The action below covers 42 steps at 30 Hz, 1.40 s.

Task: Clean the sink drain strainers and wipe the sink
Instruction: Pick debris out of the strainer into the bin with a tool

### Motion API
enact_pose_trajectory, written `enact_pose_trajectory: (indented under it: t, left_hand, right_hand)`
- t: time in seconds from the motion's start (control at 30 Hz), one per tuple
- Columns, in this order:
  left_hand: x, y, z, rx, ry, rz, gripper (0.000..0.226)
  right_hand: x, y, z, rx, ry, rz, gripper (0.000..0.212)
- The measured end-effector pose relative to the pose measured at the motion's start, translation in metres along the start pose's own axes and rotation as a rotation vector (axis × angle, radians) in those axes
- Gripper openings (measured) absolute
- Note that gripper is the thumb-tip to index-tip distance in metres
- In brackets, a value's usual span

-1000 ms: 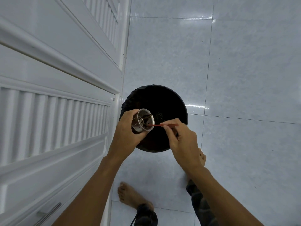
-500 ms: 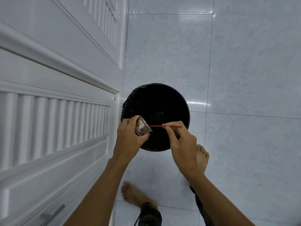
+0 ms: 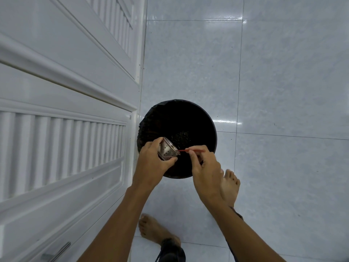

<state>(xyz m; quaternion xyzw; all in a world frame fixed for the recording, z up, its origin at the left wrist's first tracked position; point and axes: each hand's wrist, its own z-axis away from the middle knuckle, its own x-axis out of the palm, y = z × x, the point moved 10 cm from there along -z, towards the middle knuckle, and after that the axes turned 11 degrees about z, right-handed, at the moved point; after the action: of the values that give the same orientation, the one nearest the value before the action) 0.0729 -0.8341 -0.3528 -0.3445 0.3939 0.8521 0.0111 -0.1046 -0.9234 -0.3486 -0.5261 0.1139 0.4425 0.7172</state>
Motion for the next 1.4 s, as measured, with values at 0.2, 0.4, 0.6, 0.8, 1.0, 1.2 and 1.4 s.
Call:
enact_pose_trajectory:
  t: [0.2, 0.4, 0.6, 0.8, 1.0, 1.2, 1.4]
  left_hand:
    - [-0.005, 0.000, -0.003, -0.022, 0.002, -0.020, 0.080]
    - [0.002, 0.003, 0.002, -0.025, -0.002, -0.005, 0.080]
    - [-0.002, -0.006, 0.005, -0.064, 0.018, -0.021, 0.080]
    - [0.009, 0.000, 0.011, -0.062, 0.003, 0.000, 0.079]
    - [0.002, -0.003, 0.010, -0.067, 0.011, -0.019, 0.080]
    - [0.002, 0.003, 0.010, -0.049, 0.027, -0.014, 0.081]
    - [-0.001, 0.007, 0.011, -0.028, 0.053, -0.002, 0.080]
  right_hand:
    - [-0.008, -0.003, -0.006, -0.014, 0.047, -0.123, 0.011]
    - [-0.002, -0.001, -0.005, -0.042, 0.054, 0.067, 0.017]
    - [-0.009, 0.006, -0.004, -0.032, 0.026, 0.036, 0.020]
    - [-0.013, 0.017, -0.005, 0.011, 0.040, 0.074, 0.020]
    - [-0.003, 0.007, -0.002, -0.051, -0.052, -0.028, 0.019]
    - [-0.023, 0.026, -0.012, 0.114, 0.100, -0.029, 0.021]
    - [-0.008, 0.003, -0.005, -0.026, -0.024, -0.010, 0.019]
